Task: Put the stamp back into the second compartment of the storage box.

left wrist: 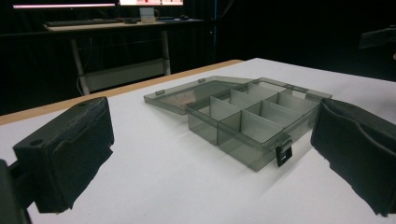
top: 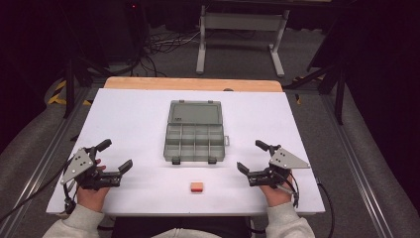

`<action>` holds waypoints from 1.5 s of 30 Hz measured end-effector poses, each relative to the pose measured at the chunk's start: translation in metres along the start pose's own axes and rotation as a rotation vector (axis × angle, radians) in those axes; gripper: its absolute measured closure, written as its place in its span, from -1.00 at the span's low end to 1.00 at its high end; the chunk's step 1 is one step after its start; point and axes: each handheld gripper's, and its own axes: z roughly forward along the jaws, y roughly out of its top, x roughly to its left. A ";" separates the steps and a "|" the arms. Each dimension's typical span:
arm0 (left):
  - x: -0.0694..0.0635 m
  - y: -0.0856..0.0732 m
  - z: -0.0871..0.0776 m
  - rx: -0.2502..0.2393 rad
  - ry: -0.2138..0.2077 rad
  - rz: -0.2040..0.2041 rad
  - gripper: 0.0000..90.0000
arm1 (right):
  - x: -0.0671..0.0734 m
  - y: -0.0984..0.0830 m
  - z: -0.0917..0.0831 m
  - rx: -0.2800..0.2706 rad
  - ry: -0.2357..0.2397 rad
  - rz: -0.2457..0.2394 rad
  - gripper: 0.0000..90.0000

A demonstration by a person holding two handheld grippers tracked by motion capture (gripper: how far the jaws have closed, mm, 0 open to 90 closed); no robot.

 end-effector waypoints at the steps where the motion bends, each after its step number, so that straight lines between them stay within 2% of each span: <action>1: 0.000 0.000 0.000 -0.001 -0.001 -0.002 -0.99 | 0.000 0.000 0.000 0.001 0.001 0.002 -0.96; 9: 0.003 0.000 0.000 0.002 -0.001 -0.022 -0.99 | 0.001 0.000 0.001 0.013 0.001 0.001 -0.96; 17: 0.001 0.001 -0.001 0.001 -0.006 -0.007 -1.00 | 0.001 0.000 0.001 0.012 0.015 0.016 -0.97; 28: 0.000 0.002 -0.001 -0.007 -0.006 -0.006 -0.99 | 0.000 0.001 0.003 0.012 0.011 0.019 -0.98; 34: -0.001 0.002 -0.001 -0.006 -0.008 -0.007 -1.00 | 0.000 0.010 0.010 0.020 0.060 0.041 -0.98; 40: -0.002 0.002 -0.002 -0.002 -0.011 -0.001 -1.00 | 0.003 0.018 0.021 0.025 0.093 0.033 -0.98; 45: -0.001 0.002 -0.003 -0.010 -0.008 -0.003 -0.99 | 0.005 0.023 0.033 0.003 0.157 0.048 -0.99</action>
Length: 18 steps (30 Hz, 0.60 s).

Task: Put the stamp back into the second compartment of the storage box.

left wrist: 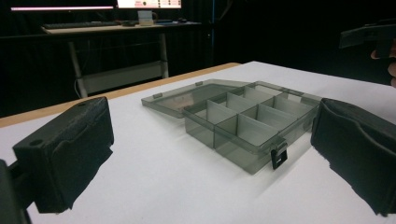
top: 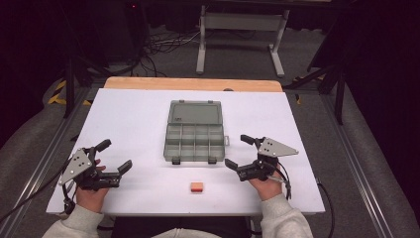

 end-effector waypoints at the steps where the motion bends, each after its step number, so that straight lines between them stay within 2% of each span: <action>1: 0.000 0.000 0.000 0.000 0.000 0.000 -0.99 | 0.000 0.001 0.002 0.002 0.005 0.001 -0.99; 11: -0.001 0.000 0.000 0.005 -0.001 0.003 -1.00 | 0.006 0.010 0.018 0.026 0.053 -0.031 -0.97; 18: -0.001 0.000 0.000 0.005 -0.001 0.004 -1.00 | 0.013 0.018 0.034 0.063 0.085 -0.063 -0.94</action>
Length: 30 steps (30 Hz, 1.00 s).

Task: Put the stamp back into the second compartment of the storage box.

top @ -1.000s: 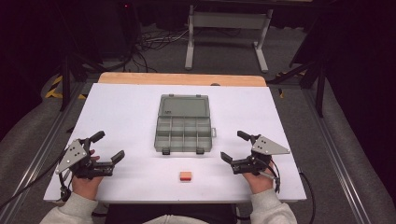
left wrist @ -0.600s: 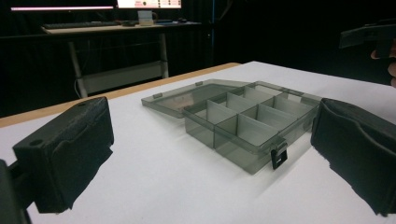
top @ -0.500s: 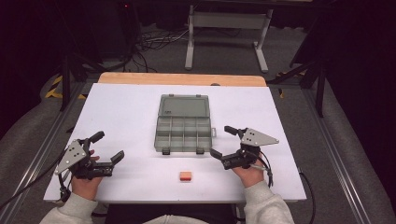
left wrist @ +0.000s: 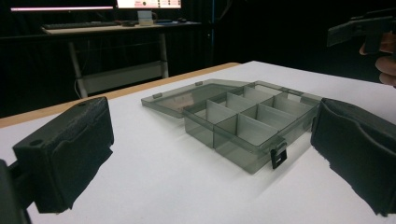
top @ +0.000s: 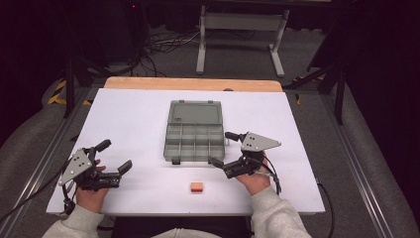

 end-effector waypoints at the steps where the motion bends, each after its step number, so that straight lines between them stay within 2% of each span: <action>1: 0.000 0.000 0.000 0.000 0.000 0.000 -1.00 | 0.001 0.002 0.003 0.004 0.009 -0.008 -0.94; 5: 0.000 0.000 -0.001 0.001 0.001 -0.002 -0.99 | 0.003 0.005 0.012 0.022 0.052 -0.020 -0.91; 9: -0.001 0.000 0.000 -0.004 -0.001 -0.004 -1.00 | 0.005 0.008 0.020 0.043 0.072 -0.039 -0.91; 25: 0.001 0.000 -0.001 -0.003 0.001 -0.008 -1.00 | 0.012 0.014 0.039 0.107 0.123 -0.058 -0.85; 30: 0.001 0.000 -0.001 -0.003 0.000 -0.009 -1.00 | 0.014 0.014 0.042 0.148 0.140 -0.082 -0.81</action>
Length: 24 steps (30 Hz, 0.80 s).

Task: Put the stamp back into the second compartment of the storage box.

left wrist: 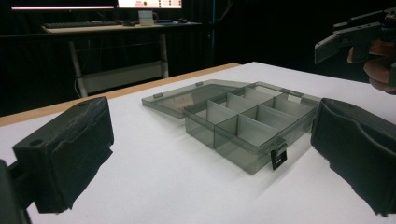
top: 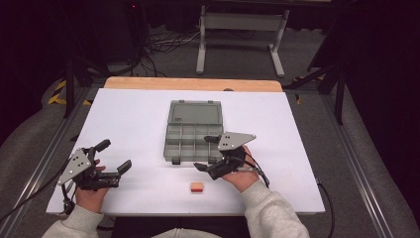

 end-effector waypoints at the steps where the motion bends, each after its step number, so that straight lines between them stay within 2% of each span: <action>1: 0.000 0.000 0.000 0.001 0.000 0.000 -1.00 | 0.000 0.000 0.000 0.010 0.005 -0.002 -0.80; 15: 0.000 0.000 0.000 -0.003 -0.002 0.003 -1.00 | 0.007 0.001 0.011 0.178 0.133 -0.036 -0.56; 22: -0.001 0.000 0.000 -0.008 -0.001 0.004 -1.00 | 0.011 0.001 0.017 0.246 0.175 -0.046 -0.52; 24: -0.001 0.000 0.000 -0.007 -0.002 0.003 -1.00 | 0.013 0.001 0.020 0.280 0.188 -0.061 -0.51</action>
